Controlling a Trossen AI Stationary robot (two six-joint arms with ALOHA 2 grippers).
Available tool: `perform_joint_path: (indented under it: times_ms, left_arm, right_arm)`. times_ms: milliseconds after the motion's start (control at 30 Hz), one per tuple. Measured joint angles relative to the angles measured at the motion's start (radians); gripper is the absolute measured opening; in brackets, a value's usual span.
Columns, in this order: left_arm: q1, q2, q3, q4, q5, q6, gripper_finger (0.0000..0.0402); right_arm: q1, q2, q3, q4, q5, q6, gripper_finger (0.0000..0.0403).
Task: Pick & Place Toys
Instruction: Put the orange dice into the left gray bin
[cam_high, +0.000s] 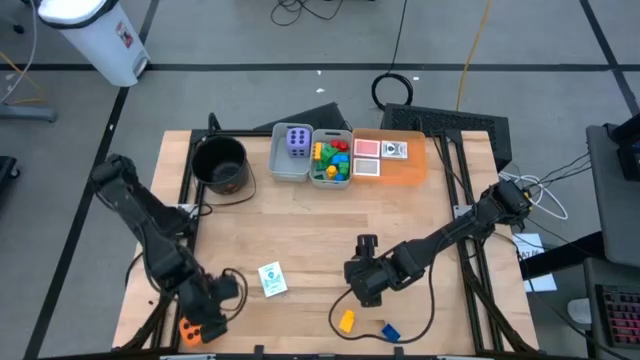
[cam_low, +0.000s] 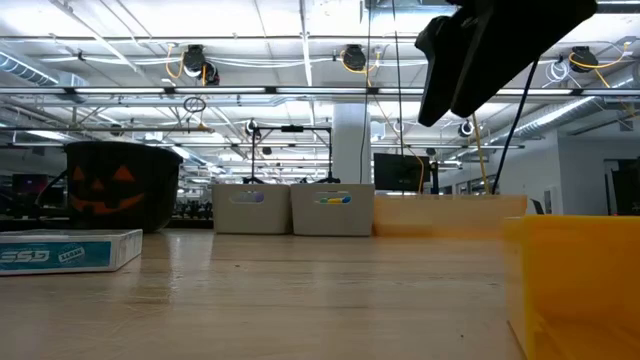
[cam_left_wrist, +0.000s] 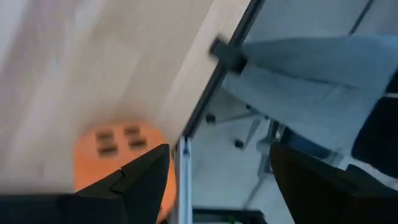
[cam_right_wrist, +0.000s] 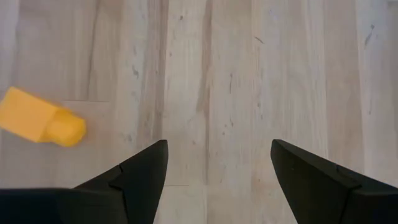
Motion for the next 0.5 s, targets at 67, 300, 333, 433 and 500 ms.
perform_joint_path:
  times_ms: [67,300,333,433,500]
  left_arm:
    - [-0.024,0.02,0.0,-0.001,0.039,-0.077,0.0282]
    - [-0.075,0.034,0.0,-0.114,0.039,-0.233,0.0282]
    - [-0.082,0.035,0.0,-0.137,0.032,-0.244,0.0282]
    - [-0.099,0.034,0.0,-0.176,0.047,-0.252,0.0282]
    - [-0.105,0.034,0.0,-0.181,0.067,-0.25,0.0282]
  right_arm:
    - [0.007,0.0,-0.007,0.011,0.0,-0.001,0.0274]
    - [0.047,0.0,-0.043,0.037,0.0,0.018,0.0274]
    - [0.052,0.0,-0.052,0.046,-0.001,0.028,0.0274]
    - [0.07,0.0,-0.077,0.067,-0.001,0.08,0.0274]
    - [0.083,0.0,-0.09,0.067,-0.001,0.109,0.0274]
